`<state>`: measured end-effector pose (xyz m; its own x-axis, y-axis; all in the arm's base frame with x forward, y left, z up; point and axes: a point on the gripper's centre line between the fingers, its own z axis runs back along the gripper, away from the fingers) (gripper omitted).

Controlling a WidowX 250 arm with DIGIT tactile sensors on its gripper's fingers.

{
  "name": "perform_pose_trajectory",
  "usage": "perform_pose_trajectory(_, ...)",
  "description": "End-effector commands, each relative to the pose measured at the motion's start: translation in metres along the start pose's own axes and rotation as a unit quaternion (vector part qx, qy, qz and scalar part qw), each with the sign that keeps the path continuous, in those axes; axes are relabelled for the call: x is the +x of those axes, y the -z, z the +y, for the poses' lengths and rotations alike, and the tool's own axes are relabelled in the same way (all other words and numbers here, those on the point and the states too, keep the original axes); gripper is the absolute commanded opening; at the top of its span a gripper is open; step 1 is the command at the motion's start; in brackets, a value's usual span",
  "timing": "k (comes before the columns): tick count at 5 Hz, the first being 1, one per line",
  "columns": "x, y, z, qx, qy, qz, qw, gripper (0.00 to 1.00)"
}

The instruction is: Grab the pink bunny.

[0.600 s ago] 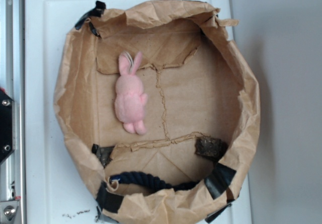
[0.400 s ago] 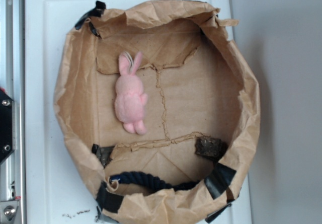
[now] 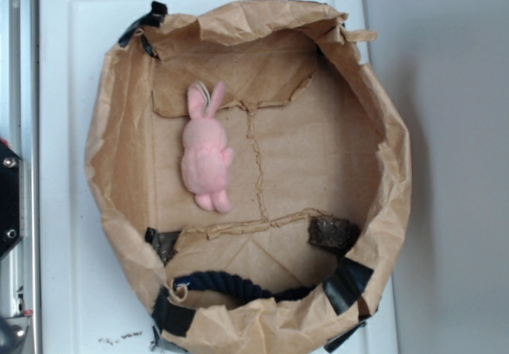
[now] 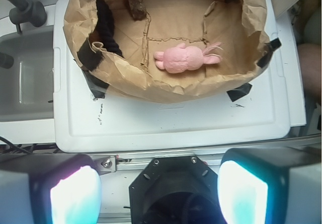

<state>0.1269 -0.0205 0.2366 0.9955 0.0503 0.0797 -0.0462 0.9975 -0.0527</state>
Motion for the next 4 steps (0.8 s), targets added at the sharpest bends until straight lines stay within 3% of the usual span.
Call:
perform_pose_trajectory(1,-0.002,-0.017,-0.007,-0.014,-0.026,-0.016,0.999,1.00)
perform_pose_trajectory(2,-0.010,-0.016,-0.014,-0.022,-0.020,-0.016,0.999,1.00)
perform_pose_trajectory(4,-0.013,-0.012,-0.017,-0.006,-0.012,-0.016,1.000,1.00)
